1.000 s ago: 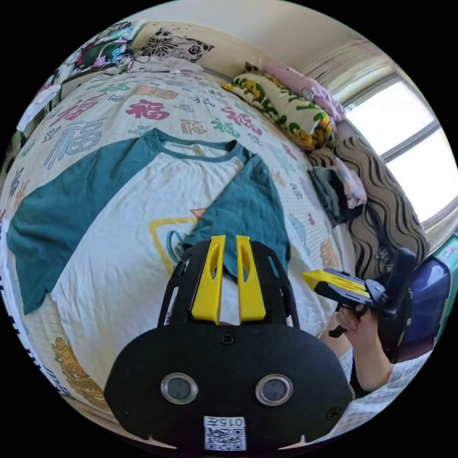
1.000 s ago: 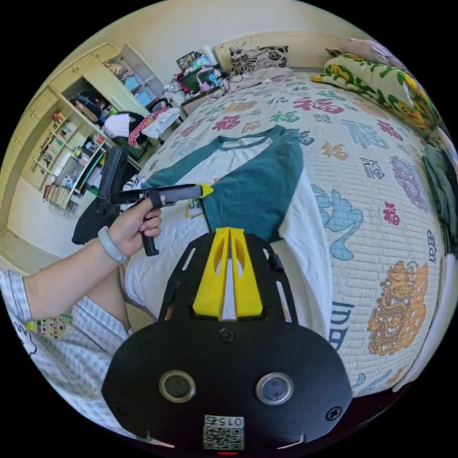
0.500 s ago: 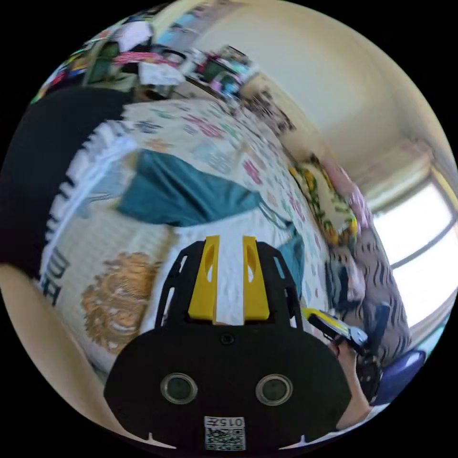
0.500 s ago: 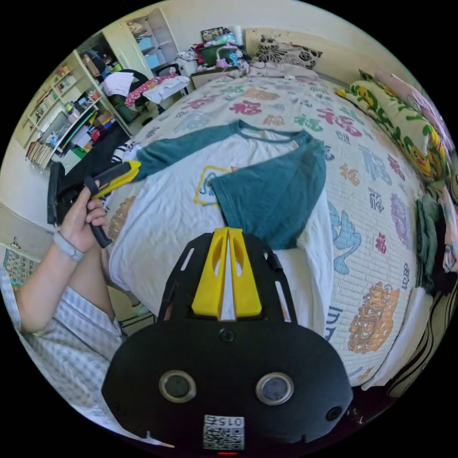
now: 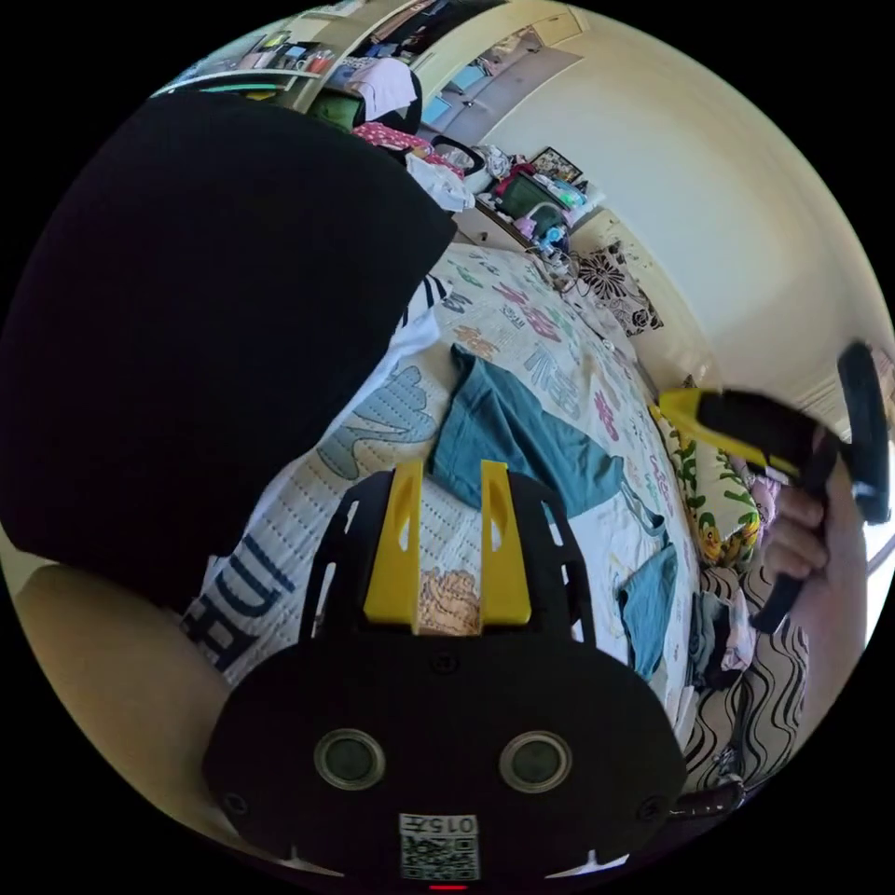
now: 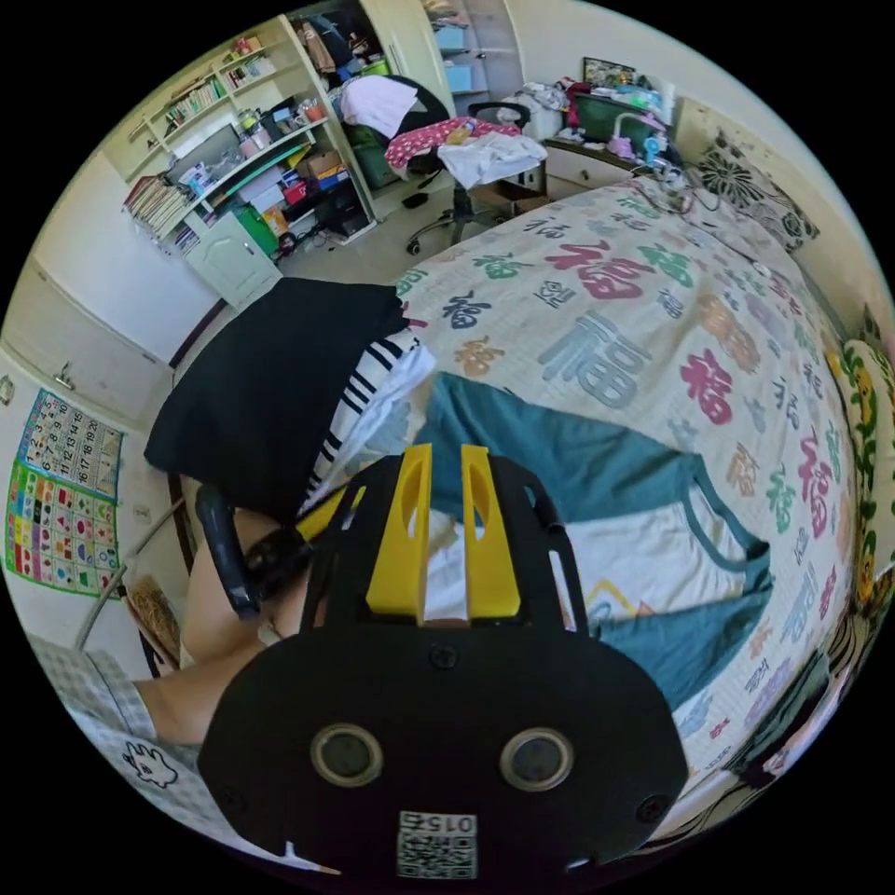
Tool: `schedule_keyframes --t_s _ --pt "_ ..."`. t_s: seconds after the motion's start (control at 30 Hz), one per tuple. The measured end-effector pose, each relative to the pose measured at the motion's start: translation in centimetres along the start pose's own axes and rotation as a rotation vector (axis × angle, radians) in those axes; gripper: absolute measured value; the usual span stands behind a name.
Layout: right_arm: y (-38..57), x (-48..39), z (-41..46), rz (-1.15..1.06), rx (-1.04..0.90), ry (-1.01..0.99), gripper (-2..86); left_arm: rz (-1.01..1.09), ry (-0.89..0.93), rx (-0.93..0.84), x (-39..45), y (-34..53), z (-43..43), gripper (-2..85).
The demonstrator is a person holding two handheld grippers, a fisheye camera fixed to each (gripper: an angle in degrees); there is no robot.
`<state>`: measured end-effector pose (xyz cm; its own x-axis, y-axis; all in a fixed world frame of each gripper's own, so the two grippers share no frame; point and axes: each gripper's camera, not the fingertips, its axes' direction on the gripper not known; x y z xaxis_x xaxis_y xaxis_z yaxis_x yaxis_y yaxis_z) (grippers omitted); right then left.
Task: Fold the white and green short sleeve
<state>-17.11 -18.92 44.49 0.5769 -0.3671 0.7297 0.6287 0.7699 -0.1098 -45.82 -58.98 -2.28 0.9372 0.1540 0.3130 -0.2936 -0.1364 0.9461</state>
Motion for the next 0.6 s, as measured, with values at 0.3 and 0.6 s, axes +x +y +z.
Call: schedule_keyframes --t_s 0.3,0.6 --pt "-10.8 0.1 16.3 0.044 -0.265 0.037 10.2 -0.018 -0.009 -0.004 0.1 0.4 -2.3 7.9" --pt "-11.1 6.2 19.2 0.09 -0.258 0.127 0.2 -0.075 0.072 -0.025 -0.1 2.3 -4.4 0.2"
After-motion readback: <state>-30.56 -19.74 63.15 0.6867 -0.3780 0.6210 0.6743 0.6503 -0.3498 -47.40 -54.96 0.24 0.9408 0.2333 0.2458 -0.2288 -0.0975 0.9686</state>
